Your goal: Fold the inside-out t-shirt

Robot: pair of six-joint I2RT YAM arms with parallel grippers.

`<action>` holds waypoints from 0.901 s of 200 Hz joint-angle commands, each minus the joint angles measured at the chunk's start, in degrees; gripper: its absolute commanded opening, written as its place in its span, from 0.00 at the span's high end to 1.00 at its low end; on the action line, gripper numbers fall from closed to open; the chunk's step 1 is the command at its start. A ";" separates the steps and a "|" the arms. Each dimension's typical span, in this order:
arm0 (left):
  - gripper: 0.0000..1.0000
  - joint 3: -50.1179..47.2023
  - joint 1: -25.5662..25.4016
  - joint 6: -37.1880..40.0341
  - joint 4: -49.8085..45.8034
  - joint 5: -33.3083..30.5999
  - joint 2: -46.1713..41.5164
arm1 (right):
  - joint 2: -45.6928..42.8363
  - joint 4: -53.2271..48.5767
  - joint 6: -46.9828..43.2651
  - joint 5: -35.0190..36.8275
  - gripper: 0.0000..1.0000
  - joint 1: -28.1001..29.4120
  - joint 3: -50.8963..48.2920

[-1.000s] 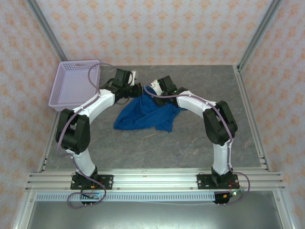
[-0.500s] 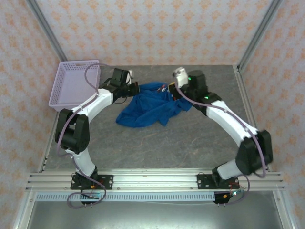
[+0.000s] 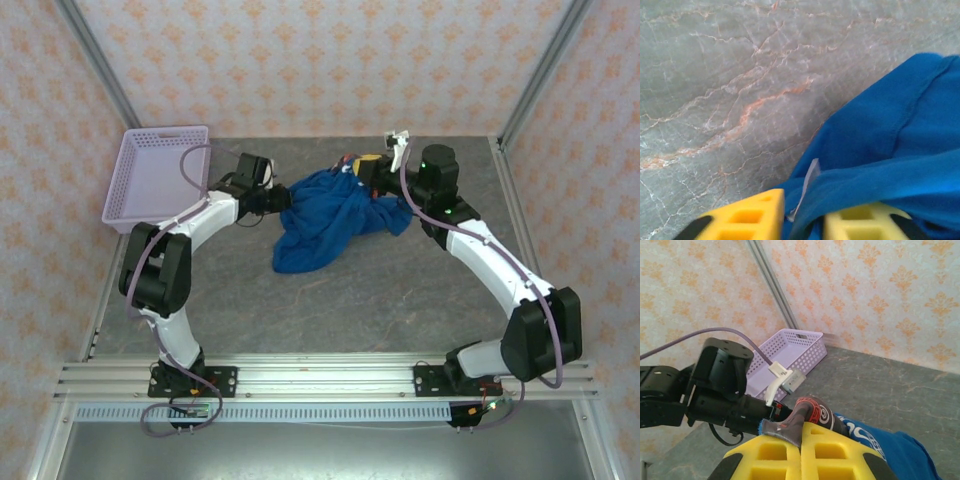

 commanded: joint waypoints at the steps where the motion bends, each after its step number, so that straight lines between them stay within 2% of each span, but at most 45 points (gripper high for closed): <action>1: 0.62 -7.41 0.57 0.49 8.75 -0.90 -9.01 | -0.85 2.17 -1.82 -4.46 1.00 -0.46 3.33; 19: 0.46 -13.96 0.54 -0.15 19.63 1.61 -16.45 | -1.61 -0.57 -4.70 -5.55 1.00 -0.41 3.45; 33: 0.38 -14.56 0.05 -0.02 22.61 6.18 -18.72 | -2.20 -1.86 -6.11 -5.47 1.00 -0.47 3.36; 53: 0.33 -10.76 -3.04 3.89 19.77 11.39 -18.17 | -2.15 -2.53 -6.56 -5.73 1.00 -0.47 3.46; 91: 0.29 -2.98 -10.08 13.05 11.92 11.75 -14.68 | -1.94 -2.27 -6.21 -6.21 1.00 -0.45 3.44; 112: 0.40 0.22 -10.52 13.61 9.22 10.67 -10.62 | -2.61 -2.47 -6.40 -5.56 1.00 -0.43 3.46; 140: 0.71 0.43 -10.43 13.47 8.84 9.04 -8.94 | -4.79 -5.15 -7.78 -2.89 1.00 -0.43 4.37; 157: 0.85 -0.56 -9.85 12.96 9.38 9.03 -9.58 | -5.93 -8.05 -7.60 -0.20 1.00 -0.61 6.02; 180: 0.90 -2.31 -8.88 12.27 10.17 8.06 -10.99 | -6.26 -13.28 -4.02 3.45 1.00 -1.00 10.46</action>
